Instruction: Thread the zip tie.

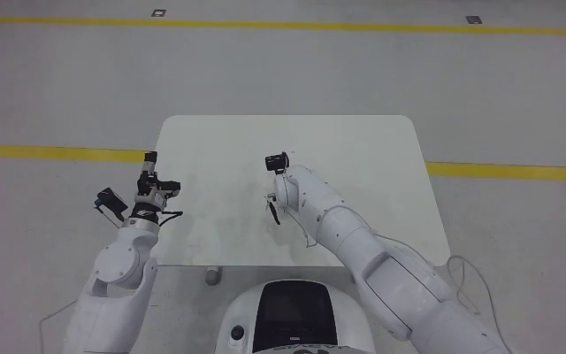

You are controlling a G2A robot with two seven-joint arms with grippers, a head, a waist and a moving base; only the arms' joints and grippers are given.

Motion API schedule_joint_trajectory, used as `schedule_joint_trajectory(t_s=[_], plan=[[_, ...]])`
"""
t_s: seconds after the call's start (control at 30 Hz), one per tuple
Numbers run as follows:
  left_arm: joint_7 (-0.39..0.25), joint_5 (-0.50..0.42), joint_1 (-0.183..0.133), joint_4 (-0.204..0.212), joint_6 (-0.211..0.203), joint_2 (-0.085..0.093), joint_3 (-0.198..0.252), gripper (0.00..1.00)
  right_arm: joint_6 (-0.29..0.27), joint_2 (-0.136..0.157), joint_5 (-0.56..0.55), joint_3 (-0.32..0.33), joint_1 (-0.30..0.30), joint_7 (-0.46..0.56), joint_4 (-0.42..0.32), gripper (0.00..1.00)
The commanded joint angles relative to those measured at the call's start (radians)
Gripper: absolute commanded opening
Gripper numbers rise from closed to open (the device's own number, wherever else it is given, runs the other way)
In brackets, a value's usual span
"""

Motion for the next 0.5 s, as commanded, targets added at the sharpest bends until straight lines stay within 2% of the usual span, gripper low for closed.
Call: schedule_joint_trajectory(t_s=[0.0,0.17,0.47], plan=[[0.0,0.0,0.0,0.0,0.0,0.0,0.0,1.0,0.0,-0.005,0.002,0.0,0.004,-0.004,0.012,0.3],[0.0,0.0,0.0,0.0,0.0,0.0,0.0,1.0,0.0,-0.016,0.012,0.004,0.013,-0.014,0.039,0.3],[0.0,0.0,0.0,0.0,0.0,0.0,0.0,1.0,0.0,-0.043,0.008,0.007,0.036,-0.031,0.097,0.23]])
